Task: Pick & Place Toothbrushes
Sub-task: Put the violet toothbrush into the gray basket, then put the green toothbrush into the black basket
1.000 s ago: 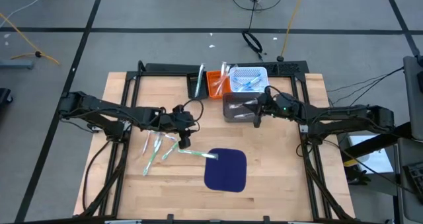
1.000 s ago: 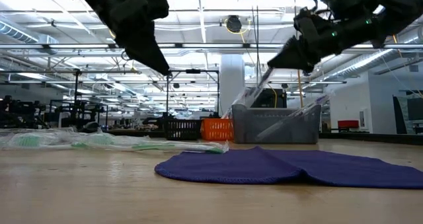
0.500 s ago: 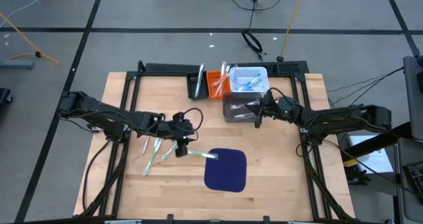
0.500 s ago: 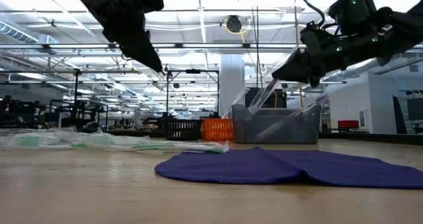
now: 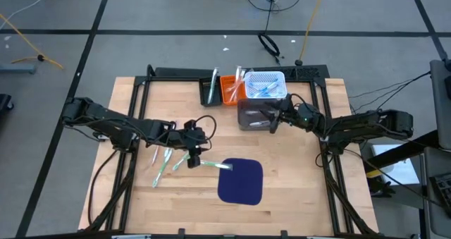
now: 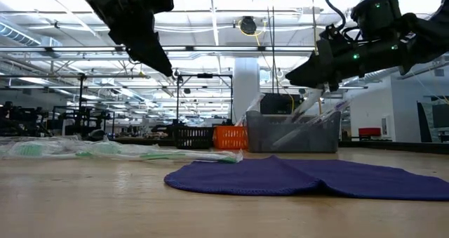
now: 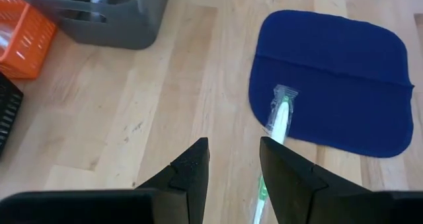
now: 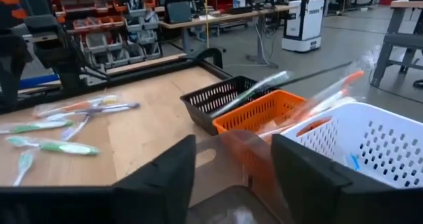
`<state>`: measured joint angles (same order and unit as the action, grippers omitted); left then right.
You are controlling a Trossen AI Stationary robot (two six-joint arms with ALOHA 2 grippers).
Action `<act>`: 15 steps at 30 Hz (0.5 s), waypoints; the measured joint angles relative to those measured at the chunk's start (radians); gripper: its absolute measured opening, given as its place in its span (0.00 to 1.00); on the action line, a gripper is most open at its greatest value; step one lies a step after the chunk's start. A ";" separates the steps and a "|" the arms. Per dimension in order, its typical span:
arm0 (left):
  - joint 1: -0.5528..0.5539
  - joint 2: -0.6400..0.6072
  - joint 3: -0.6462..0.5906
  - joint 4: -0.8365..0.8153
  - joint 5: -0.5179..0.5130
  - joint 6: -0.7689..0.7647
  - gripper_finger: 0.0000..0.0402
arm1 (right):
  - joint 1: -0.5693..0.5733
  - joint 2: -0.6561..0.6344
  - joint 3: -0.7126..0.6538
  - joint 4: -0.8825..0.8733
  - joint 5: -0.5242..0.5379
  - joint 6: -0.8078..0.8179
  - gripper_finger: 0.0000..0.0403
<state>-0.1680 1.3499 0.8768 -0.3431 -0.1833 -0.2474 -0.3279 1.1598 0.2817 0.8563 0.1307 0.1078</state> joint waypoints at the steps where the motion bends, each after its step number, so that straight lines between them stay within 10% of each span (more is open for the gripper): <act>1: 0.000 0.000 0.000 0.000 0.000 -0.002 0.34 | 0.000 0.000 0.000 0.001 0.002 0.000 0.52; 15: -0.090 0.095 0.000 0.029 0.098 -0.050 0.34 | 0.028 -0.134 0.001 0.053 -0.014 -0.050 0.64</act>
<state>-0.2576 1.4444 0.8768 -0.3141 -0.0854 -0.2976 -0.3000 1.0255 0.2825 0.9094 0.1171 0.0582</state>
